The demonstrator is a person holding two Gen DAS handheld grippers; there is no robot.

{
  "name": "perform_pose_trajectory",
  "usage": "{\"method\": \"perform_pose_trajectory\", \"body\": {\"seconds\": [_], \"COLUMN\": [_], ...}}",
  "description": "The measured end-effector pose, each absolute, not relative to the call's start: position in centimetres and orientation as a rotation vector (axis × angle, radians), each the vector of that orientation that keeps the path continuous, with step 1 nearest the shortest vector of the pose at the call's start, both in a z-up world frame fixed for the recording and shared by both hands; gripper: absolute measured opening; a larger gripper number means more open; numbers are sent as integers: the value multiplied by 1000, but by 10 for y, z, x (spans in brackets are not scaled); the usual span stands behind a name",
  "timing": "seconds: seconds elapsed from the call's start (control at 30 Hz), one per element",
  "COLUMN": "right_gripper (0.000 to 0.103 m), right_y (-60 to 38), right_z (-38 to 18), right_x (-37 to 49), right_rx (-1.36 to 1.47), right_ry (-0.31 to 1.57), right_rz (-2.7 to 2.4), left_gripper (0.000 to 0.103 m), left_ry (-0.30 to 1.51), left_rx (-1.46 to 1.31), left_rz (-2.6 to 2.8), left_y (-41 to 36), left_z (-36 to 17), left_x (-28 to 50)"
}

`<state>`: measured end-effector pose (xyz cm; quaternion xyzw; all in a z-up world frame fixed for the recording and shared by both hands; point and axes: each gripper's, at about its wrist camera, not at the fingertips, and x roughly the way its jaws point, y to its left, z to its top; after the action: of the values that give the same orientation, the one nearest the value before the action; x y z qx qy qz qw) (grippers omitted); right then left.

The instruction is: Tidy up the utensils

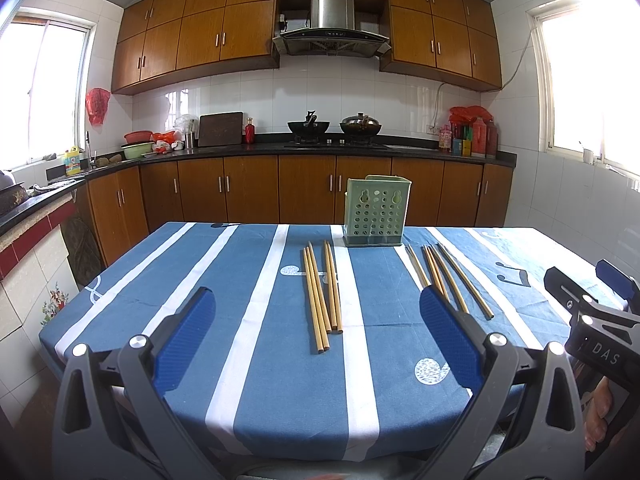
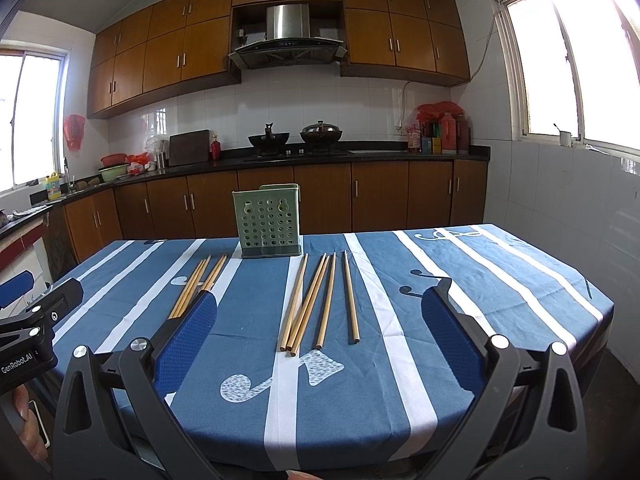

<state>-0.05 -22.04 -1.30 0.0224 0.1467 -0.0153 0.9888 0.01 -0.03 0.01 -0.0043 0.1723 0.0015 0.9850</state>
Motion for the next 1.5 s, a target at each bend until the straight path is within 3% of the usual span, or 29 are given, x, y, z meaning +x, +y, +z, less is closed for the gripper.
{"method": "perform_pose_trajectory", "body": {"seconds": [0.47, 0.67, 0.93, 1.07, 1.17, 1.33, 1.5], "right_gripper": [101, 101, 54, 45, 38, 9, 8], "right_y": [-228, -244, -281, -278, -276, -272, -289], "right_z": [-12, -26, -70, -90, -102, -103, -100], "right_x": [9, 57, 152, 187, 204, 215, 222], "right_rx": [59, 84, 197, 197, 183, 99, 156], "right_ry": [329, 472, 776, 869, 912, 894, 891], "right_rz": [-41, -95, -87, -77, -79, -117, -174], "left_gripper": [99, 99, 99, 98, 90, 68, 44], "left_ry": [390, 524, 685, 714, 750, 817, 877], "left_rx": [-19, -64, -123, -116, -110, -104, -96], "left_rz": [15, 53, 54, 25, 6, -40, -94], "left_y": [4, 25, 57, 60, 60, 54, 42], "left_z": [-6, -24, -45, -48, -52, -64, -79], "left_x": [19, 58, 112, 134, 150, 178, 205]}}
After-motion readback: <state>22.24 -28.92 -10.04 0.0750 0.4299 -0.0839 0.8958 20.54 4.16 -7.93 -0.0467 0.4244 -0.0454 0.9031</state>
